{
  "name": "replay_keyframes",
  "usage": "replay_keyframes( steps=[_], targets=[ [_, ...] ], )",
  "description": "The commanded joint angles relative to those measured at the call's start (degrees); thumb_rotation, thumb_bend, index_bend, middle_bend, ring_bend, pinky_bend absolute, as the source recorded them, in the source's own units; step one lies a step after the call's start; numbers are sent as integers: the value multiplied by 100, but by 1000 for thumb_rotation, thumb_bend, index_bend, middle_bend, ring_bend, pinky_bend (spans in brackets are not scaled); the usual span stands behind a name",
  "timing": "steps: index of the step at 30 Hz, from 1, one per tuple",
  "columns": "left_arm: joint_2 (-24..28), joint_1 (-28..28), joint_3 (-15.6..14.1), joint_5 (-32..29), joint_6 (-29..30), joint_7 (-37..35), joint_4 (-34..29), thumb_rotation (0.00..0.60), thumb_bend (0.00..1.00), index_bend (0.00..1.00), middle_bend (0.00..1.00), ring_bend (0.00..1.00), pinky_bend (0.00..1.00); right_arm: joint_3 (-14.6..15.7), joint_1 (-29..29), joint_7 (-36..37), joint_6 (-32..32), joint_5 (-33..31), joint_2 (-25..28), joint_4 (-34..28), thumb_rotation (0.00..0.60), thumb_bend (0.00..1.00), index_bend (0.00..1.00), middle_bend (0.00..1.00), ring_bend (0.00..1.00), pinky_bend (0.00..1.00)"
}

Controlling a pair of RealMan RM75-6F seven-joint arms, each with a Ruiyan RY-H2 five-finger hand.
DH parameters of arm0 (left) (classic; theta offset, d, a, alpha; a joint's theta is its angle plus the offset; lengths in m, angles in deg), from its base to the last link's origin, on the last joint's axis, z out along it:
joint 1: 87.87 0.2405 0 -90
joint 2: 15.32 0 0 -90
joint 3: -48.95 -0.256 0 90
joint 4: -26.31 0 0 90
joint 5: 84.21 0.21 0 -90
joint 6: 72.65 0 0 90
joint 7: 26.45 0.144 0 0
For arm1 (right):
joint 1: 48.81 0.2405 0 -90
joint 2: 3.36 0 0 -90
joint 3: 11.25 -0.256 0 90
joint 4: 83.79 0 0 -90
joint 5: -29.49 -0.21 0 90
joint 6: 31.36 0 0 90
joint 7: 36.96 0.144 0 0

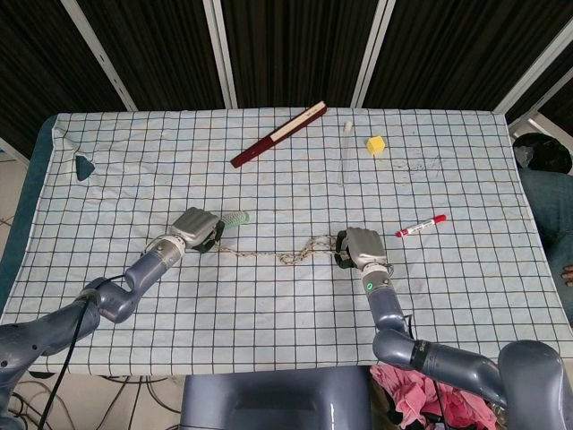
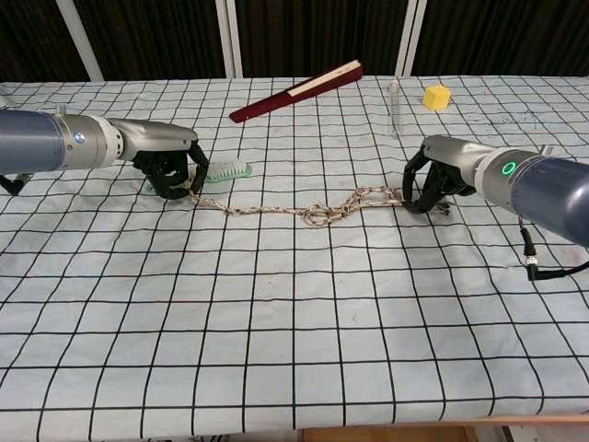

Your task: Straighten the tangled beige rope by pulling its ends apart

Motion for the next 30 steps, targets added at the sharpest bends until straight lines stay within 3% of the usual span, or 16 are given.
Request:
replay_keyframes(
  steps=[1, 15, 30],
  targets=[
    [59, 1, 20, -6, 31, 16, -63, 600, 509, 616, 859, 892, 882, -23, -11, -4, 41, 39, 100, -103, 600, 525, 679, 985, 1000, 982],
    [778, 191, 153, -249, 289, 152, -606, 600, 509, 619, 859, 892, 882, -68, -222, 53, 228, 127, 882, -635, 600, 528, 681, 985, 1000, 982],
    [1122, 370, 129, -401, 419, 291, -775, 600, 510, 621, 859, 891, 882, 96, -370, 197, -27, 158, 1379, -609, 600, 529, 681, 985, 1000, 982]
  ],
)
